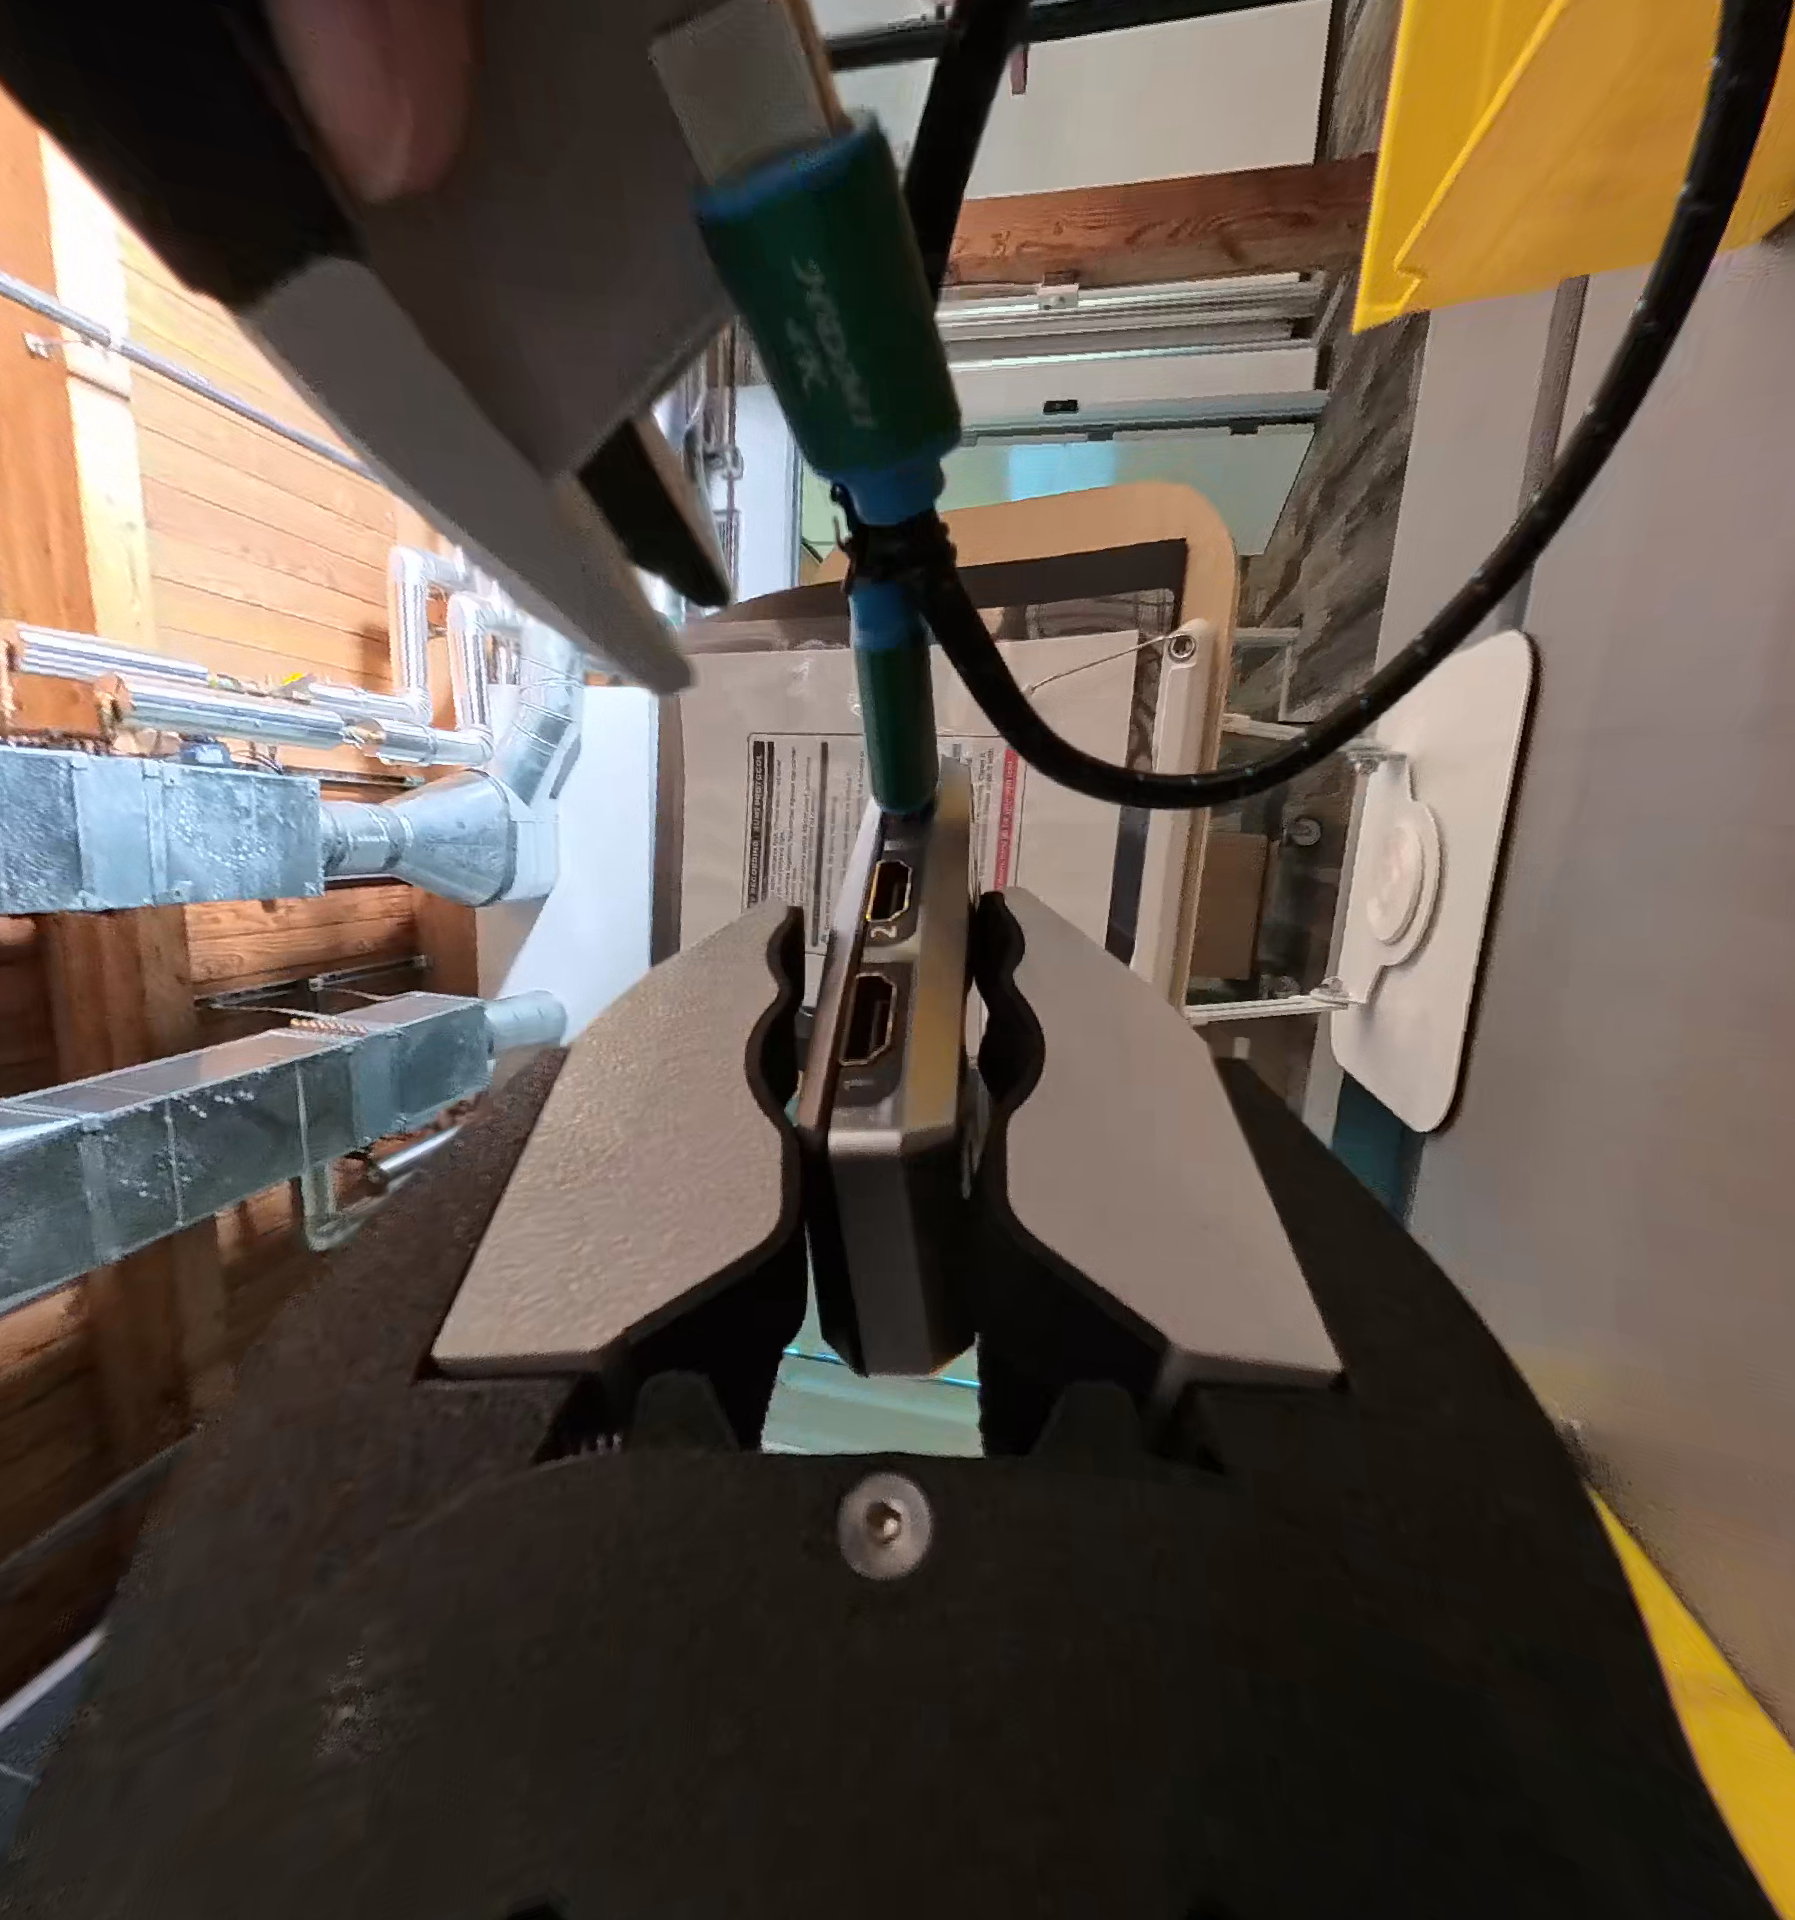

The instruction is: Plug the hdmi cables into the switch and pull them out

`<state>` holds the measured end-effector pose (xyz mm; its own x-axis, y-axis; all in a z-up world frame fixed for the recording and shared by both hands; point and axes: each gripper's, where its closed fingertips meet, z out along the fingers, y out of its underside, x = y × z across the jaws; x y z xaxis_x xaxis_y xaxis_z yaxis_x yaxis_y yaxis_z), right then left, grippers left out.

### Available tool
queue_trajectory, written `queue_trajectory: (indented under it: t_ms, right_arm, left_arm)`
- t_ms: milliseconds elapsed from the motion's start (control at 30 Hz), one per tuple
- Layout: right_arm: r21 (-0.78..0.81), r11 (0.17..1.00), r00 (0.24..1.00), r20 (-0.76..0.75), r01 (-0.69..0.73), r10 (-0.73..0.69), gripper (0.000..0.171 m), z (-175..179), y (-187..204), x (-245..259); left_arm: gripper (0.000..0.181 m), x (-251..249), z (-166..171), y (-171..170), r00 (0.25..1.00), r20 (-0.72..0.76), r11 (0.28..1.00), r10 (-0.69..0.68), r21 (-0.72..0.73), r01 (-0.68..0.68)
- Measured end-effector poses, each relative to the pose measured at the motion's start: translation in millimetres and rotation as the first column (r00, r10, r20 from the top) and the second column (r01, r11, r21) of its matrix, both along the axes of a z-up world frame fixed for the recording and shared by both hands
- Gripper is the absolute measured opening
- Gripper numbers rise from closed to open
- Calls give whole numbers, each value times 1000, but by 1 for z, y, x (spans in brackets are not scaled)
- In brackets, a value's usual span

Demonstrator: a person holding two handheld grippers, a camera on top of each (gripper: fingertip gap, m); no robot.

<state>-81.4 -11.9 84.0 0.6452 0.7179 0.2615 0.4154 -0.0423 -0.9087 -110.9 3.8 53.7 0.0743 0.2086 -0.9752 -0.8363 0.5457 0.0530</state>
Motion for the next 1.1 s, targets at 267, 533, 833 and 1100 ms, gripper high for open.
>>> queue_trajectory:
  t_ms: [267, 533, 833, 1100]
  right_arm:
    - [-167, 985, 998, -37, -52, 46, 37, -4, -13, 9]
    - [-97, 992, 989, 128, 86, -74, 48, -22, -9, -3]
    - [-38, 998, 999, 1, 42, -42, 25, -18, 2, -22]
    - [-24, 999, 999, -24, 22, -23, 24, -15, 2, -23]
  left_arm:
    - [32, 5, -7, -3, 999, -48, 1000, -2, 6, 3]
    - [32, -1, 0, 2, 998, 48, 997, 34, -70, -30]
    - [31, -6, 13, -3, 988, 153, 994, 22, -105, -6]
    - [30, -8, 16, -3, 983, 180, 994, 32, -111, -12]
